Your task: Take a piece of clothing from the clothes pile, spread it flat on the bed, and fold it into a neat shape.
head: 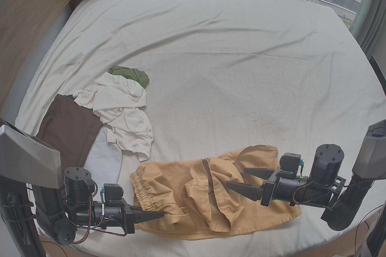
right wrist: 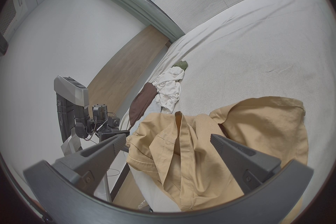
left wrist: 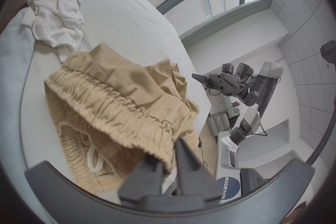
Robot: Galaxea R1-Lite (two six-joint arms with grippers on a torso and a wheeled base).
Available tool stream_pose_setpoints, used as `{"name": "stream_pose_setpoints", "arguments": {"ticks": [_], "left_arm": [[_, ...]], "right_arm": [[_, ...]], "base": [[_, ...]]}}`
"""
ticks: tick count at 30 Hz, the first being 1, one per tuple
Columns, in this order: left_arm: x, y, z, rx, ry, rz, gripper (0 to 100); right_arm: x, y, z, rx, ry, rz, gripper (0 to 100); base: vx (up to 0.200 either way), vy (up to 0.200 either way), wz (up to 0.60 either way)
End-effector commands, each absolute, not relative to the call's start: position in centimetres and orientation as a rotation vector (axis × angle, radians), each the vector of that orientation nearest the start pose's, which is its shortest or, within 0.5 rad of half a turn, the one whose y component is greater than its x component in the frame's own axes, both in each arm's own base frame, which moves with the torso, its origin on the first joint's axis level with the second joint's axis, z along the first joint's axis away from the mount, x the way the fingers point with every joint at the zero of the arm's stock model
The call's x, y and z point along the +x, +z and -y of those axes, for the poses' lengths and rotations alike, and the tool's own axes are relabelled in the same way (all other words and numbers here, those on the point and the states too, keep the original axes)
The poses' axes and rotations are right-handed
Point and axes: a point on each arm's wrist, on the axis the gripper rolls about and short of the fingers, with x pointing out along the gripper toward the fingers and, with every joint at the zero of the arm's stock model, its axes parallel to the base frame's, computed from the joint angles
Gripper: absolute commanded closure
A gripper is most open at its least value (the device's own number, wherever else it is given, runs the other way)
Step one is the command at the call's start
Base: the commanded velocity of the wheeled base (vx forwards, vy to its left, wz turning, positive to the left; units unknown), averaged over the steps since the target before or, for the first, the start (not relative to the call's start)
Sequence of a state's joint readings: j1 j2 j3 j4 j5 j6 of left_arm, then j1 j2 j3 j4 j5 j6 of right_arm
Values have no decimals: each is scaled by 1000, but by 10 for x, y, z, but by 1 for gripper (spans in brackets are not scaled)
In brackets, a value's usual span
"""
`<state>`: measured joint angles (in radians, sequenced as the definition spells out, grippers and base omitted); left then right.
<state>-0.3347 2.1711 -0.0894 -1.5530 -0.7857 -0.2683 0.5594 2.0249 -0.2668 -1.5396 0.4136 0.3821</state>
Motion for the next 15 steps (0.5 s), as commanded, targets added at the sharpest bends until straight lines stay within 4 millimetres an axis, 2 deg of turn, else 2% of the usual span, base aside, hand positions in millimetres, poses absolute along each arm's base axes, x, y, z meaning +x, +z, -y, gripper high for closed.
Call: {"name": "stream_pose_setpoints", "arguments": {"ticks": [1,7,15], "left_arm": [[220,15,88,-358,-1004,-649,100],[228,32,86,-346,-1004,-552,100],[230,42,85,-336,-1008,-503,100]], "right_arm": [[225,62,-152,333,915,-410,0],[225,58,-153,332,915,-425,0],[222,52,-160,324,940,-451,0]], "base": [[0,0,0],[0,0,0],[0,0,0]]}}
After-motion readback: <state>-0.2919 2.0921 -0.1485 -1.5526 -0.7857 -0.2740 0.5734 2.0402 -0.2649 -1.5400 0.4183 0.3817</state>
